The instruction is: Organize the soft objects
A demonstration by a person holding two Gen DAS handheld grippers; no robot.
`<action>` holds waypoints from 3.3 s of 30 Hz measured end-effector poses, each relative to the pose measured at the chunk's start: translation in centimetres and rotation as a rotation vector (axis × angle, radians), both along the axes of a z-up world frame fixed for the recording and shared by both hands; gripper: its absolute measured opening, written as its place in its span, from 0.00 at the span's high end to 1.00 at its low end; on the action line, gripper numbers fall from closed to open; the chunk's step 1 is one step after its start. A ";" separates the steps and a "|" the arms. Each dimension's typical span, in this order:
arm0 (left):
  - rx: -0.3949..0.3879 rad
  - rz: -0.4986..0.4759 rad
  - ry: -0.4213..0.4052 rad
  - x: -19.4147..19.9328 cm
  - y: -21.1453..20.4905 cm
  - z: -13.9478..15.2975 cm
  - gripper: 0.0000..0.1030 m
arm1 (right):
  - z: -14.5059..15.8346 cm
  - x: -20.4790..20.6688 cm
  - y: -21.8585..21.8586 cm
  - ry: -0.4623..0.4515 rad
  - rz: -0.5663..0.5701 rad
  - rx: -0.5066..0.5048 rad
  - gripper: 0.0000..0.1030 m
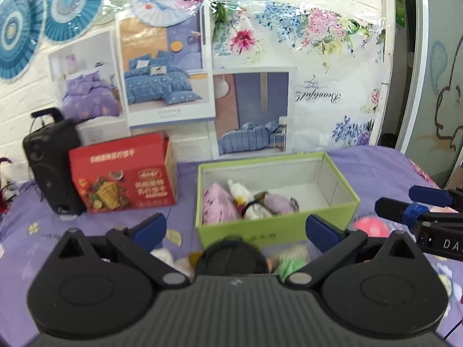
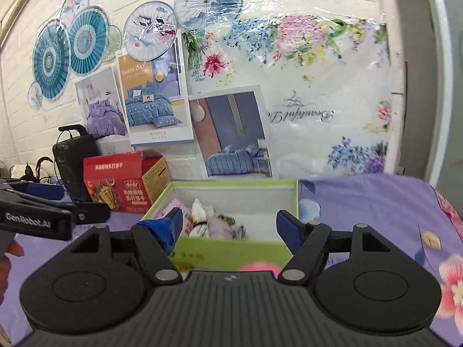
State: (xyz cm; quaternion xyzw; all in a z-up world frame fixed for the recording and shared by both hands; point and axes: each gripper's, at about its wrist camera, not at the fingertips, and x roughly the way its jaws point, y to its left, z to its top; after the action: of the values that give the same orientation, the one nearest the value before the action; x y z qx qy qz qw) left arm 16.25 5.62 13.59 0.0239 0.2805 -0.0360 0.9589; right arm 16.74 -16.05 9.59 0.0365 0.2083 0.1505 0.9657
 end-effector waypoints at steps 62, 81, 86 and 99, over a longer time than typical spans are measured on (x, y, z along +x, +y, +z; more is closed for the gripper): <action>-0.040 0.197 0.311 -3.5 4.4 -11.9 0.01 | -11.4 -8.3 -3.4 0.310 0.132 -0.092 0.42; -0.062 0.160 0.314 -5.5 4.6 -11.8 0.01 | -15.0 -1.3 0.8 0.337 -0.081 -0.151 0.41; -0.060 0.111 0.338 -5.1 2.9 -12.6 0.01 | -13.8 -3.3 -4.9 0.313 -0.213 -0.098 0.40; -0.017 0.020 0.327 -5.6 -0.5 -12.4 0.01 | -11.4 -9.6 -8.1 0.203 -0.288 0.018 0.39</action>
State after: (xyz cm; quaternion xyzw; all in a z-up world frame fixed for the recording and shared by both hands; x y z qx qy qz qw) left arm 10.65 5.17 1.23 0.0069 0.4327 -0.0321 0.9010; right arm 7.18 -24.14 -1.79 0.0897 0.2959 0.0082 0.9510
